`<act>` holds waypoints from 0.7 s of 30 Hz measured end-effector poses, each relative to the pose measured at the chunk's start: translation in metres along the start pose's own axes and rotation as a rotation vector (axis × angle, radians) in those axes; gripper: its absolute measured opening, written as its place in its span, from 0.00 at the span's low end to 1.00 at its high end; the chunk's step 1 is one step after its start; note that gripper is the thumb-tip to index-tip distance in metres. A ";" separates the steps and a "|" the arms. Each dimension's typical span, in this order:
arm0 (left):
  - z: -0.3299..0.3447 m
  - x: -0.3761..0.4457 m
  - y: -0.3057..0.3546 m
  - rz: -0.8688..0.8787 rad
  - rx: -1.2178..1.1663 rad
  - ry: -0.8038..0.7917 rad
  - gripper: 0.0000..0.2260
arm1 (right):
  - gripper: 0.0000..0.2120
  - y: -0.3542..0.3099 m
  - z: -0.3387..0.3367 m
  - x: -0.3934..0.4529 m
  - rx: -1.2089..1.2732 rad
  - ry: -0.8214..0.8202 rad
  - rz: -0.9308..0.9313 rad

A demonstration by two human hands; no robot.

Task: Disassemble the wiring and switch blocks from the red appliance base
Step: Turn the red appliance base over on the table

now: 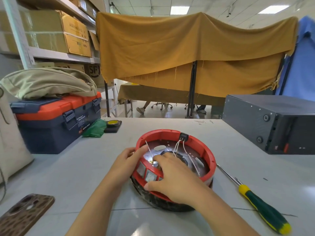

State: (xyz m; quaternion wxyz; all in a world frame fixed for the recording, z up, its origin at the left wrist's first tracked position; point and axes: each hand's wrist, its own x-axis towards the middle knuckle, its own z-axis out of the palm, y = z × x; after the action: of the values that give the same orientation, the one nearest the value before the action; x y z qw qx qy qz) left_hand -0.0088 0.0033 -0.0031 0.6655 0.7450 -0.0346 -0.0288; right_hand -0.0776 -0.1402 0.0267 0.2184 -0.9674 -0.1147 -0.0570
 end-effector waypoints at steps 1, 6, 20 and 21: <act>0.000 0.001 -0.002 -0.017 -0.009 -0.002 0.20 | 0.29 -0.001 0.002 0.000 -0.011 -0.004 -0.001; 0.002 0.005 -0.009 -0.037 -0.062 0.015 0.08 | 0.27 0.005 0.002 0.001 0.051 -0.003 -0.028; 0.003 0.005 -0.018 -0.077 -0.168 -0.093 0.06 | 0.07 0.094 -0.045 -0.043 0.440 0.494 0.134; 0.003 0.005 -0.019 -0.069 -0.174 -0.106 0.07 | 0.07 0.102 -0.046 -0.047 0.443 0.499 0.159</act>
State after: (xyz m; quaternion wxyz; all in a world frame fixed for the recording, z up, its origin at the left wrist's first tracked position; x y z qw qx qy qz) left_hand -0.0039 0.0022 -0.0218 0.7235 0.6827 -0.0415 -0.0939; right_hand -0.1008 -0.2588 0.0183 0.4482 -0.8587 0.0085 -0.2484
